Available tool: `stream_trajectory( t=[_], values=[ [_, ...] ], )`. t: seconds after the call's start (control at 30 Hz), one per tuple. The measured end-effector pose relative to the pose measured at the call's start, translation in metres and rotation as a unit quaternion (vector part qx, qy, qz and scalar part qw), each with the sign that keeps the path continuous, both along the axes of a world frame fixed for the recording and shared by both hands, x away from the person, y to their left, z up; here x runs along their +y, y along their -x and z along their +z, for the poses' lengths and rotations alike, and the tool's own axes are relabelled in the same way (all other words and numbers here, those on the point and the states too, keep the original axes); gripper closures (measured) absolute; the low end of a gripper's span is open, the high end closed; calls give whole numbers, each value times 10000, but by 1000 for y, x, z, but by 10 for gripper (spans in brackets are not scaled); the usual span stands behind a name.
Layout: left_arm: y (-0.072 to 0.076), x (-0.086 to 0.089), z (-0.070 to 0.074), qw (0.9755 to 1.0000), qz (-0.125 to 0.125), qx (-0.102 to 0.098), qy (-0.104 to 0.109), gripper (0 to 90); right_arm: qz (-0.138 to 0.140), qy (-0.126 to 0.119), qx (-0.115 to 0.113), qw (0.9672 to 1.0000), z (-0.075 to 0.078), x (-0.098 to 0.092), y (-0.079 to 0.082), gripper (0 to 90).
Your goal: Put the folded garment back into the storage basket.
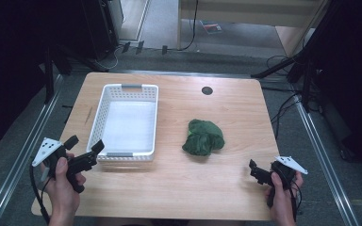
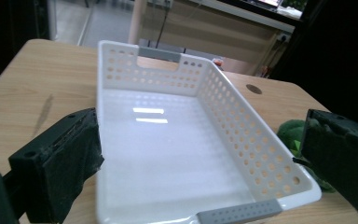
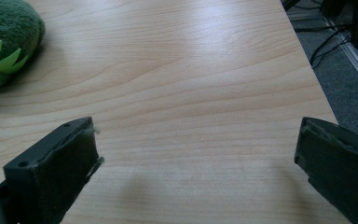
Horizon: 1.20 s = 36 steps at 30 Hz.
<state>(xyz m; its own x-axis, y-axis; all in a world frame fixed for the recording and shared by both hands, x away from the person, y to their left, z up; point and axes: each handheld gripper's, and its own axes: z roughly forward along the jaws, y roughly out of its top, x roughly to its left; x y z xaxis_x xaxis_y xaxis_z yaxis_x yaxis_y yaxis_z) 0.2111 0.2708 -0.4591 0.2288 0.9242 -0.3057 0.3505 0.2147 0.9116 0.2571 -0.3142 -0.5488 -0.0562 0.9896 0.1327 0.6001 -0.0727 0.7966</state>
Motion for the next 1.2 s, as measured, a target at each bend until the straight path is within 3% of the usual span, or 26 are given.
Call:
stream_trajectory(
  t=[0.5, 0.83, 1.0, 1.2],
  values=[
    [-26, -40, 2, 9991, -386, 142, -90, 0, -13, -35, 6, 10000, 0, 0, 0, 0],
    [-43, -86, 0, 9962, -811, 259, -194, 0, -7, -21, 4, 10000, 0, 0, 0, 0],
    [-49, -101, -1, 9958, -845, 311, -183, 0, -4, -28, 1, 10000, 0, 0, 0, 0],
    [-57, -129, -2, 9936, -1017, 410, -284, 0, -8, -40, 8, 10000, 0, 0, 0, 0]
  ],
)
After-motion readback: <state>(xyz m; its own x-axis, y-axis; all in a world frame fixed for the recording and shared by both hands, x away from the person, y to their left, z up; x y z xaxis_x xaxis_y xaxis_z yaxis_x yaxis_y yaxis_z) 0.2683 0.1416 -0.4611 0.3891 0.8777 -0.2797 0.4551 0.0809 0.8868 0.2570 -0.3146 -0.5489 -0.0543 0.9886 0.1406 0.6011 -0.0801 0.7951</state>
